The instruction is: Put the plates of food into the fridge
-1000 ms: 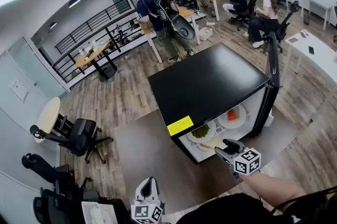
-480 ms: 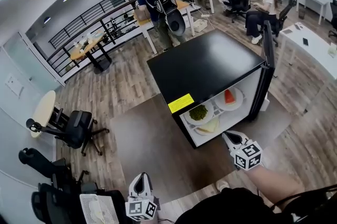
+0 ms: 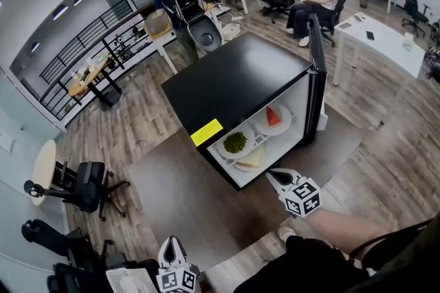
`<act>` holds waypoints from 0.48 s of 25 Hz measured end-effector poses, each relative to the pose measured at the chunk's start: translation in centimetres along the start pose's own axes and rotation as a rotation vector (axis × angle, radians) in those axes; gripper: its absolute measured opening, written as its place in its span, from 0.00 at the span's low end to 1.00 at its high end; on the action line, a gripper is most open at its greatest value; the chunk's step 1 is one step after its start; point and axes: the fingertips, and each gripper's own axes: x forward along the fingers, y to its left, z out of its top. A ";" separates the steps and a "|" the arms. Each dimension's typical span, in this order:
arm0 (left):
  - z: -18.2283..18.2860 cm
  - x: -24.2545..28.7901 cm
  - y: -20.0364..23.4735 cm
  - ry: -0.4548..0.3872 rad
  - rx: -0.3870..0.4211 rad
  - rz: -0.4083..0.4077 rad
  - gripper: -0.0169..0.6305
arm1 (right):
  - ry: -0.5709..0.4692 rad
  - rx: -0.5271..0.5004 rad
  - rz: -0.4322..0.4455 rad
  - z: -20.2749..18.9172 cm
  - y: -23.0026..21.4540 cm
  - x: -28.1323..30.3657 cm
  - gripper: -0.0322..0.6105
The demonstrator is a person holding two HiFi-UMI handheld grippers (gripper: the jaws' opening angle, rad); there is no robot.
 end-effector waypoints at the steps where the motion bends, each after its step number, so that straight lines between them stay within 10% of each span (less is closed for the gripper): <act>1: 0.4 0.1 -0.2 -0.004 0.006 -0.007 0.03 | -0.004 -0.002 0.002 0.1 0.2 0.0 0.06; 12: 1.8 1.1 -2.0 -0.040 0.065 -0.108 0.03 | -0.048 0.004 -0.007 1.8 -0.4 -0.9 0.06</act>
